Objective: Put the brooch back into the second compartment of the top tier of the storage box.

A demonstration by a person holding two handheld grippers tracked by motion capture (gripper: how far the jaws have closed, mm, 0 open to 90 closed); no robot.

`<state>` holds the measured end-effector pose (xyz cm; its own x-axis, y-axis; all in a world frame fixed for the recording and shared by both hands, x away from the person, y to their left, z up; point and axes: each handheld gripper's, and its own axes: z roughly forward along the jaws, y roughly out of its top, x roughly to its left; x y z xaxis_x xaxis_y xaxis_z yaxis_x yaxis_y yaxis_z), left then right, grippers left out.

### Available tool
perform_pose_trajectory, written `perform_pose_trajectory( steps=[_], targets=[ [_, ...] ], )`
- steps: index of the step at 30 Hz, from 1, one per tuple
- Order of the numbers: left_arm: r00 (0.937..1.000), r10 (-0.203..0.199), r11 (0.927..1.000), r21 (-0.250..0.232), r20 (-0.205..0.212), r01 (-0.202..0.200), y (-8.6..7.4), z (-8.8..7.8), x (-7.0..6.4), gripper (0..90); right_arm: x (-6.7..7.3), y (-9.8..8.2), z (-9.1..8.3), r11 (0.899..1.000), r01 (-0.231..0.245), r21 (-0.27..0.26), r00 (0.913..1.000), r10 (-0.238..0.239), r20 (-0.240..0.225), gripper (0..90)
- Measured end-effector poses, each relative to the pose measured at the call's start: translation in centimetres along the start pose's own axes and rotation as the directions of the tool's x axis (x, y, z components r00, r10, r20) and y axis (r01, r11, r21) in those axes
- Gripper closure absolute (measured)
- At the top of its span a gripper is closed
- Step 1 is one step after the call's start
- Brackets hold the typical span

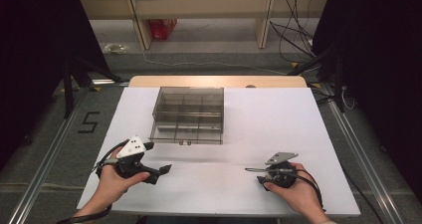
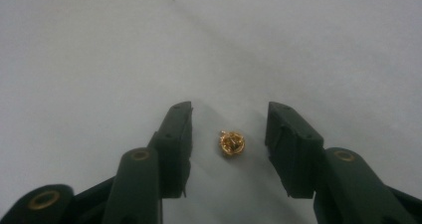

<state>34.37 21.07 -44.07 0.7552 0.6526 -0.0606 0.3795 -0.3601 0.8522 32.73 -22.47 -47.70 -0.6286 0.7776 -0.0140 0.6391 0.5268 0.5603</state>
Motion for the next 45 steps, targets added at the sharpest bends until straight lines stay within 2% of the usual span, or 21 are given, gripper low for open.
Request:
perform_pose_trajectory(
  steps=[19, 26, 45],
  targets=[
    [1.0000, 0.000, 1.0000, -0.001, -0.003, 0.000, 0.02, -0.03, 0.00, 0.0, -0.10, -0.04, -0.11, 1.000, -0.026, -0.001, 0.9997, 0.026, 0.004, 74.4],
    [1.0000, 0.003, 1.0000, -0.003, -0.005, -0.003, 0.04, -0.04, -0.02, 0.0, -0.19, 0.16, -0.09, 0.999, -0.042, 0.013, 0.9991, 0.042, 0.001, 78.9],
    [1.0000, 0.004, 1.0000, -0.008, -0.006, -0.004, 0.06, -0.05, 0.00, 0.0, -0.36, 0.05, -0.15, 0.997, -0.082, 0.002, 0.9966, 0.082, -0.008, 80.7]
  ],
)
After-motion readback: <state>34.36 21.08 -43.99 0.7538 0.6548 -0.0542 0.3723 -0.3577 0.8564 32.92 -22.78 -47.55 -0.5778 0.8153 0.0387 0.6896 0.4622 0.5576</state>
